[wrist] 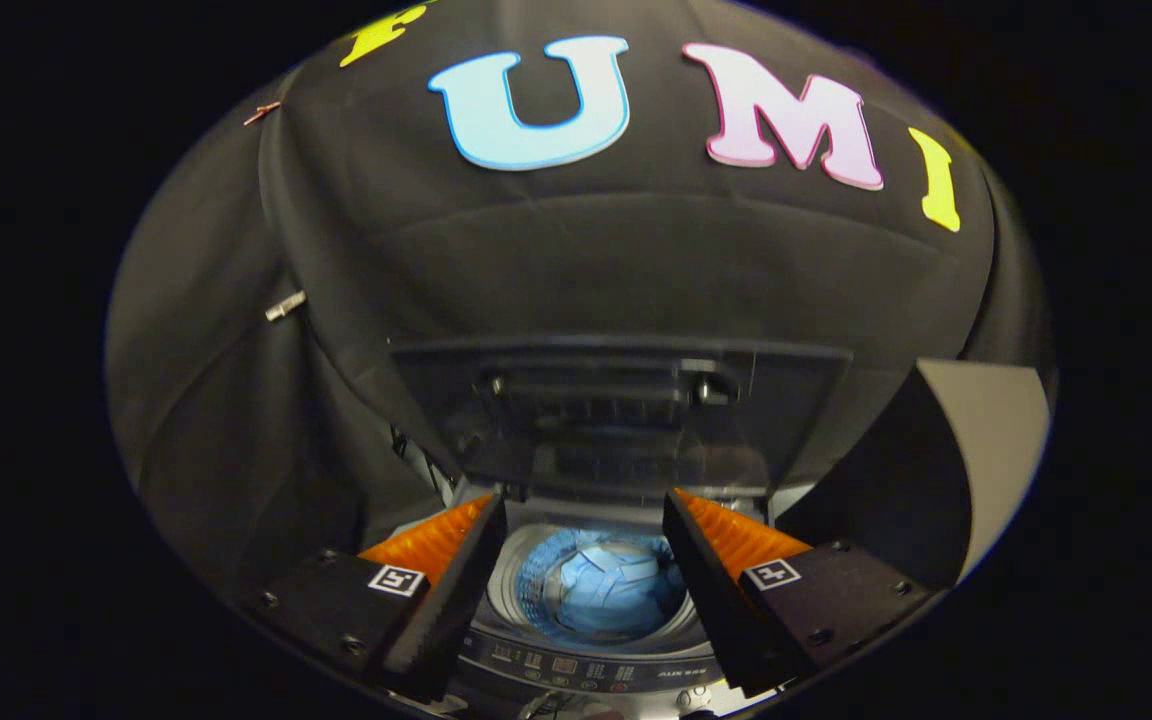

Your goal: Put the clothes into the washing machine and then close the washing machine lid.

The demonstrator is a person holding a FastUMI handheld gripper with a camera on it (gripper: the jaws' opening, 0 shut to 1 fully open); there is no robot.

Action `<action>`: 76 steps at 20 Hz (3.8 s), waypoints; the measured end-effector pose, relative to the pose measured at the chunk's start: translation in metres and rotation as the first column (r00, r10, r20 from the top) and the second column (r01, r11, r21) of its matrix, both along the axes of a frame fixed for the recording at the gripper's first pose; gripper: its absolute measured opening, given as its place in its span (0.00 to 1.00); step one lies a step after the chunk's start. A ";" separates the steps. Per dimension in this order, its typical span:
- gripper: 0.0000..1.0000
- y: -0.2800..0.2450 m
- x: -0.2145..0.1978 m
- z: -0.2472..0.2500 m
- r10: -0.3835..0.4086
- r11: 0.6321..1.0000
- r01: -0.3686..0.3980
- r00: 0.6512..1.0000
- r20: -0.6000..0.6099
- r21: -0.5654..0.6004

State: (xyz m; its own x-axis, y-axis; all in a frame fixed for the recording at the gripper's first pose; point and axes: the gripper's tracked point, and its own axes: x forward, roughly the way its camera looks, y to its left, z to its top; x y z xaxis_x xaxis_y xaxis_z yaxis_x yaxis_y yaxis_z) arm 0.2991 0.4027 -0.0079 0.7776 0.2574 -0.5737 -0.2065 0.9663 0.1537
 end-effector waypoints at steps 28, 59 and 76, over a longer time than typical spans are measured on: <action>1.00 0.011 0.026 -0.005 -0.089 0.995 0.092 0.992 0.086 -0.029; 1.00 0.014 -0.071 -0.145 -0.061 0.992 0.056 0.997 -0.049 -0.109; 1.00 -0.198 -0.127 0.200 -0.121 0.991 0.132 0.885 0.450 0.007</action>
